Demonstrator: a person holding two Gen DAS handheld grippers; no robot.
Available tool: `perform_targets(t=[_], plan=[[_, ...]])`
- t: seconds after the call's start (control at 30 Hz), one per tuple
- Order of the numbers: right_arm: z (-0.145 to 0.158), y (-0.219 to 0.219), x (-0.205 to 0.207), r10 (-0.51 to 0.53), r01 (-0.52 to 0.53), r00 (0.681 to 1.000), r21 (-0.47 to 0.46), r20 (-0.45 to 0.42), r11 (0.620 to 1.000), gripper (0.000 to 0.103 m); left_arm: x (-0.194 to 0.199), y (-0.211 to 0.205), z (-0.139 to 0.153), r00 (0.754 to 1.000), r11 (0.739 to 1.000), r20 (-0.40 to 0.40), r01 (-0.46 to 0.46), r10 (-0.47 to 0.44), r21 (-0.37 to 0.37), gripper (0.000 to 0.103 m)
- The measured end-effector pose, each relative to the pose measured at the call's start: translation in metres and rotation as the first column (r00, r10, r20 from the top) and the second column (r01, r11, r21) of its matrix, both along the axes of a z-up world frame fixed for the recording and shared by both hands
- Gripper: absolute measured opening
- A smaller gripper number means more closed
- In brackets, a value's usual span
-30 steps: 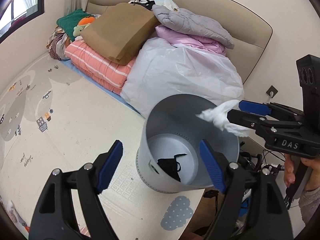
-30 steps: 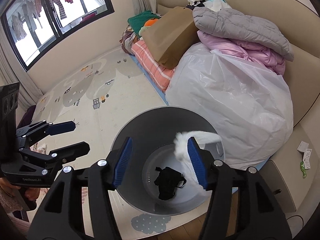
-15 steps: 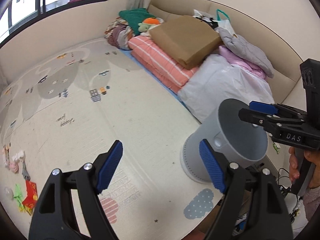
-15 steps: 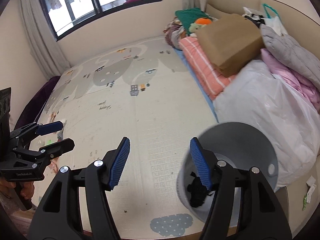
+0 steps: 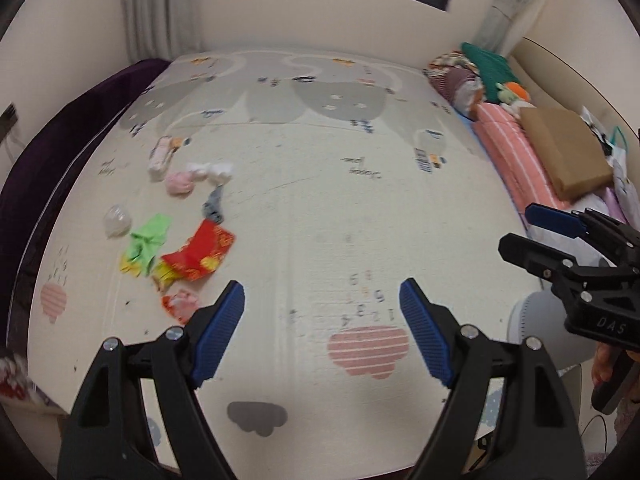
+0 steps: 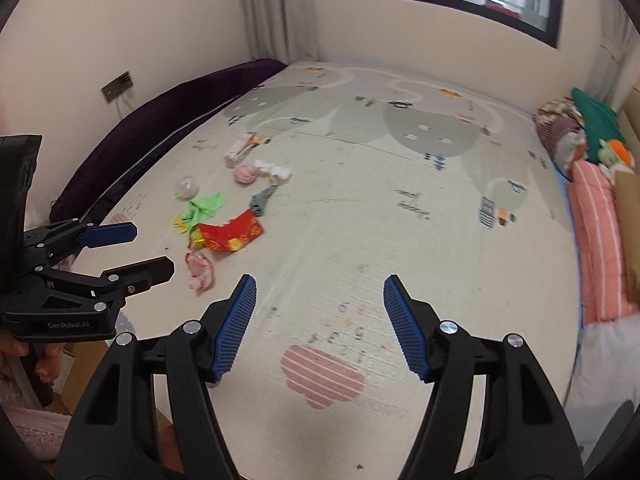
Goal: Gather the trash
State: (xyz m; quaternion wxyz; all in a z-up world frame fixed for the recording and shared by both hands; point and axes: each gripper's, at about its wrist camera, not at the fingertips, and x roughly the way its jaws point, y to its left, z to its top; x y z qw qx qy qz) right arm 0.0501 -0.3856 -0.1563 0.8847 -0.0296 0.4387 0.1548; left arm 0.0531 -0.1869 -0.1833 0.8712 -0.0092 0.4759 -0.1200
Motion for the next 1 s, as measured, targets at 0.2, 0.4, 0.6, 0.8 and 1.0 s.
perform_targets(t=[0.2, 0.4, 0.6, 0.8, 1.0], plan=[[-0.028, 0.118, 0.038, 0.163, -0.164, 0.986, -0.036, -0.044, 0.986, 0.064, 0.010, 0.104, -0.028, 0.987, 0.989, -0.056, -0.150, 0.150, 0.002, 0.080], [-0.080, 0.211, 0.075, 0.280, -0.289, 0.955, -0.096, -0.099, 0.953, 0.064, 0.027, 0.172, -0.073, 0.969, 0.978, -0.136, -0.209, 0.206, -0.014, 0.080], [-0.139, 0.258, 0.112, 0.352, -0.366, 0.927, -0.112, -0.128, 0.924, 0.064, 0.051, 0.195, -0.124, 0.959, 0.972, -0.168, -0.233, 0.228, -0.007, 0.080], [-0.207, 0.285, 0.137, 0.456, -0.477, 0.875, -0.136, -0.159, 0.868, 0.064, 0.058, 0.198, -0.184, 0.930, 0.952, -0.215, -0.306, 0.298, -0.003, 0.080], [-0.255, 0.300, 0.155, 0.547, -0.564, 0.825, -0.169, -0.142, 0.808, 0.064, 0.054, 0.192, -0.224, 0.895, 0.921, -0.243, -0.389, 0.375, -0.008, 0.080]])
